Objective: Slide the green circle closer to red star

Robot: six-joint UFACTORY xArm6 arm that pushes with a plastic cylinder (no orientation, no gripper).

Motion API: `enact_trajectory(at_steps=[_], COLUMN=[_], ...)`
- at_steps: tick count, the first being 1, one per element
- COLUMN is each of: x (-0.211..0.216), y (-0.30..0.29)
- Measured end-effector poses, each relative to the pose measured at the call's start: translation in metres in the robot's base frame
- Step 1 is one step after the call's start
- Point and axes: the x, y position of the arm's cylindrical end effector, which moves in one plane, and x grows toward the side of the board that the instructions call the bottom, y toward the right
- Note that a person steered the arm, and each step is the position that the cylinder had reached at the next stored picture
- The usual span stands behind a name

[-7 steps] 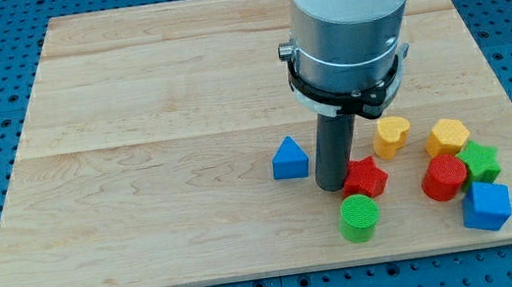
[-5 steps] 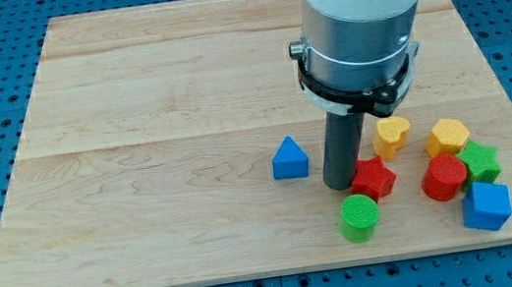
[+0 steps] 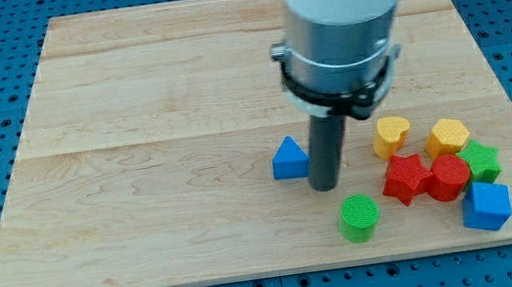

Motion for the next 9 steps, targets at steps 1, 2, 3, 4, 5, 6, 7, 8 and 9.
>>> enact_trajectory(at_steps=[1,2,3,4,5,6,7,8,9], x=[0.0,0.022,0.047,0.059,0.074,0.074,0.074,0.072,0.07], y=[-0.003,-0.003,-0.003,-0.003,-0.003,-0.003,0.028,0.056,0.058])
